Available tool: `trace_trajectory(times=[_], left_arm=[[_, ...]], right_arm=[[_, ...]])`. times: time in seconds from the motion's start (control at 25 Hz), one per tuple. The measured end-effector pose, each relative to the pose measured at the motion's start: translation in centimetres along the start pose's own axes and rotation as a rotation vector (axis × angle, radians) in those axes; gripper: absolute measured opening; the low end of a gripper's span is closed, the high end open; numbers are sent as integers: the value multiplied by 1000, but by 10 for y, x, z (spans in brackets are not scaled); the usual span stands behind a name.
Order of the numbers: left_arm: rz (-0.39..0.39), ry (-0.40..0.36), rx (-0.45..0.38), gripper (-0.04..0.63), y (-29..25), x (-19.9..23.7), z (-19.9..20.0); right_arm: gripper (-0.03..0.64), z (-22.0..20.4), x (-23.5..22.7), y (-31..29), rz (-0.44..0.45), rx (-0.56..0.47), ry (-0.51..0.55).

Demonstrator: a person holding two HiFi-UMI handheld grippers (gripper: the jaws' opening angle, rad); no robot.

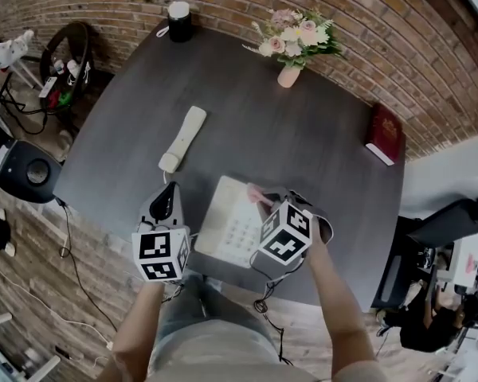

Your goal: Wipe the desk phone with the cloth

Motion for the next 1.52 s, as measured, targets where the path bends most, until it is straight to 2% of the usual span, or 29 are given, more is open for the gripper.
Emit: trace_trajectory(times=[0.64,1.52], left_arm=[[0,0,23,-5,5,2,-10],[-10,1,54,-5,31,7,-27]], right_arm=[[20,-5,10,-8,27,4,-60],[20,-13,49,-6,57,21,-102]])
Point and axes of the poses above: the fingertips, and each gripper's own axes: y backward along the fingers, x to its left, z out of its top, the point moved 8 cm from there along y, backward along the fingers, and after that the axes turned 8 degrees about -x, right-handed, at the moved point
